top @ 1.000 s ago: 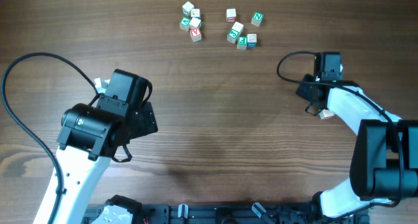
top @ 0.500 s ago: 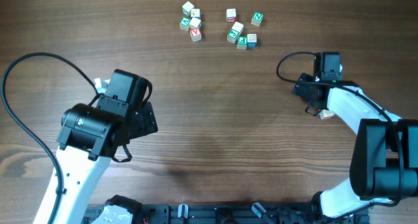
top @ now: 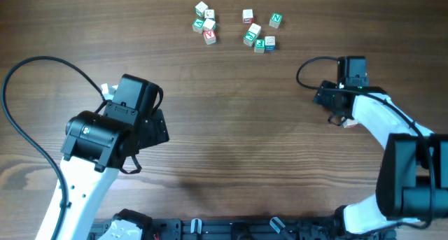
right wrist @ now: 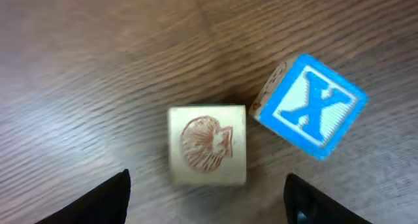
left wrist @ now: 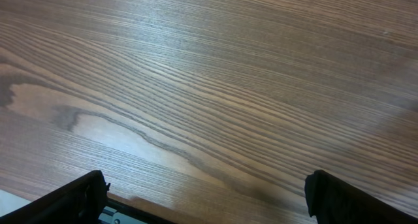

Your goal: Form a circle

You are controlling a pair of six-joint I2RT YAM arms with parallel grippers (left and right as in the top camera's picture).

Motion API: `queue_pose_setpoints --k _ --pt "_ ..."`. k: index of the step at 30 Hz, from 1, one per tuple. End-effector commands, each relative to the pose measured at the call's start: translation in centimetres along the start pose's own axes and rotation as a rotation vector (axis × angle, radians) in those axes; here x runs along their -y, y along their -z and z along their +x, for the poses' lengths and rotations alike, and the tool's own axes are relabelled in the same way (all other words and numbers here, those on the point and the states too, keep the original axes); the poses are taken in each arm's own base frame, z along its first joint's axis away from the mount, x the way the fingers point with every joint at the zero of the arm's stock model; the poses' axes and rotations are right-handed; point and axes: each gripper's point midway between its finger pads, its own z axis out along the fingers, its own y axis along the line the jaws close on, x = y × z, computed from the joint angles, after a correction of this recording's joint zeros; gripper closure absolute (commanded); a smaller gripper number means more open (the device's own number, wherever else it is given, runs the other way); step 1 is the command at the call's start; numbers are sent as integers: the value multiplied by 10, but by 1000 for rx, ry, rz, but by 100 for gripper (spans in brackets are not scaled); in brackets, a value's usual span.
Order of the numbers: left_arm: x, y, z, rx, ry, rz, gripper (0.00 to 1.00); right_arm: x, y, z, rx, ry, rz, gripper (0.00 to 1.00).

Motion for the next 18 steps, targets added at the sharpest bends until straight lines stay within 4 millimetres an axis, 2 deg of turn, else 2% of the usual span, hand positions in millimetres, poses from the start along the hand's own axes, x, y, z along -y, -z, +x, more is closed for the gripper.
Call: queue_pose_setpoints --k 1,3,4,5,6,8,11,12,15,18 --pt "-4 1 -1 11 27 -10 0 -11 42 -26 102 26 -72 22" --pt "-4 1 -1 11 27 -10 0 -9 71 -43 201 21 -70 21" --pt "-4 1 -1 11 27 -10 0 2 85 -54 266 3 -19 21" --pt "-4 1 -1 11 27 -10 0 9 89 -59 294 -5 19 22" --pt "-4 1 -1 11 27 -10 0 14 90 -60 302 -17 43 28" --pt "-4 1 -1 11 27 -10 0 27 78 -57 274 -55 75 46" --pt "-4 1 -1 11 27 -10 0 49 58 -54 205 -176 60 77" --pt "-4 1 -1 11 27 -10 0 54 53 -52 182 -202 45 83" --pt "-4 1 -1 11 27 -10 0 69 42 -48 144 -269 53 90" --pt "-4 1 -1 11 27 -10 0 71 39 -40 113 -314 66 96"
